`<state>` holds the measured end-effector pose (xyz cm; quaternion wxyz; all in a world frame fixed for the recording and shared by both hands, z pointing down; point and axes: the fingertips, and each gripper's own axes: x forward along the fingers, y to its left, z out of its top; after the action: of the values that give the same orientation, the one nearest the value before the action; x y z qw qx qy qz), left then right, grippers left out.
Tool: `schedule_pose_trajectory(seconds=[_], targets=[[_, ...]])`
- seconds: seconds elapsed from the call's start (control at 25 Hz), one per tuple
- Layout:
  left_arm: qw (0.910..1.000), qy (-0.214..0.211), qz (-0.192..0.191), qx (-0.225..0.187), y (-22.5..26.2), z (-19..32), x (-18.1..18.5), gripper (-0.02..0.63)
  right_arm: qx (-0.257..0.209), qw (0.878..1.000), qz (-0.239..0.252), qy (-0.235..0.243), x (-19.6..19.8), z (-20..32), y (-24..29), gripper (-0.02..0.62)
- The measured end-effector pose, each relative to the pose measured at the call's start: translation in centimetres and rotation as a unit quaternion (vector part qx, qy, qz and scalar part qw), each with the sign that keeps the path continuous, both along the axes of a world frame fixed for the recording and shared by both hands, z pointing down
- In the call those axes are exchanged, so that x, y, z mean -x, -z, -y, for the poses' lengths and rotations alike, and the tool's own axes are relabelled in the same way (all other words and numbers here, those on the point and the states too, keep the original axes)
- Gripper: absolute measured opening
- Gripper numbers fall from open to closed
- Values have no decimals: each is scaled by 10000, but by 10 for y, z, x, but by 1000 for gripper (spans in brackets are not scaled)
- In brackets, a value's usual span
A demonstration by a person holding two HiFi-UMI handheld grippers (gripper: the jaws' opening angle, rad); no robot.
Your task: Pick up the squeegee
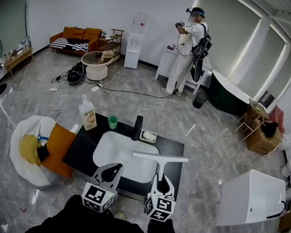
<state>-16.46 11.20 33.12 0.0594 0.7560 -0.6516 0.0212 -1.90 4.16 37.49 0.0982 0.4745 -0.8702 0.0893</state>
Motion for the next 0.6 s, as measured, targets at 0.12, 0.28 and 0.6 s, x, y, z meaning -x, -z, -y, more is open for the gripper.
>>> schedule_pose_trajectory(seconds=[0.12, 0.28, 0.6], targets=[[9999, 100, 9, -2, 0, -13, 4, 28, -12, 9999, -7, 120, 7, -10, -1, 106], [9998, 195, 43, -14, 1, -27, 6, 28, -38, 9998, 19, 216, 10, -22, 0, 106], [9996, 272, 67, 45, -2, -39, 7, 28, 6, 9995, 18, 325, 12, -35, -5, 106]])
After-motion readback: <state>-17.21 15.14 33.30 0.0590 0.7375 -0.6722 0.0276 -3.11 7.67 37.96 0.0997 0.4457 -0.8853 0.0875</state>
